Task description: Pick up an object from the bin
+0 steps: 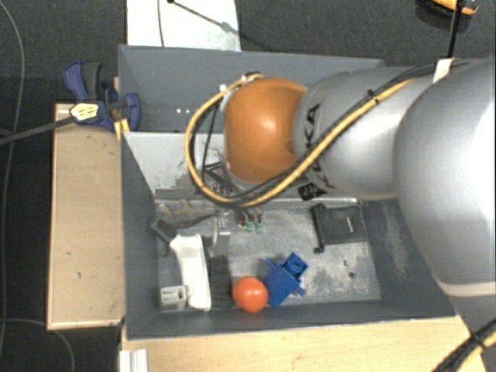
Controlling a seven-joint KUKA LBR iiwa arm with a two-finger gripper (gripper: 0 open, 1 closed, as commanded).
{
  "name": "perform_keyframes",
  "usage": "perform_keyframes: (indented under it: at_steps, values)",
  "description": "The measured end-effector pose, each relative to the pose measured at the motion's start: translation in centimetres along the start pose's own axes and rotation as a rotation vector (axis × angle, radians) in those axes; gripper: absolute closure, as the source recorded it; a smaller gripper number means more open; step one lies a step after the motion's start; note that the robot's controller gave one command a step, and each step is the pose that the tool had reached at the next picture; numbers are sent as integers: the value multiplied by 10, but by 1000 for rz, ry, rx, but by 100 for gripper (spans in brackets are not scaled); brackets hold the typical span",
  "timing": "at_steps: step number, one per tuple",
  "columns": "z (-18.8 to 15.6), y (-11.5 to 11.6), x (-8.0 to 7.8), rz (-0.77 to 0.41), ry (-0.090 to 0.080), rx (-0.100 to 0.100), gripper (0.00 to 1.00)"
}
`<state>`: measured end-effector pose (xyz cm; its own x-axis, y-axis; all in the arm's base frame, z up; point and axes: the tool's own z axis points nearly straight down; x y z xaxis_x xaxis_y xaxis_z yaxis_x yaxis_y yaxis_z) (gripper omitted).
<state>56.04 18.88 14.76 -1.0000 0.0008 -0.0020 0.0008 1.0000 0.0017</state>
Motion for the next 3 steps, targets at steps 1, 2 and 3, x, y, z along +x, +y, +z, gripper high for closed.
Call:
perform_keyframes:
  at_steps: [1, 2, 3]
  values:
    - [-49, -49, 16, 180, 2, 1, 100]
    - [-48, -48, 17, 182, 3, 1, 0]
    - [-48, -48, 17, 182, 3, 0, 0]
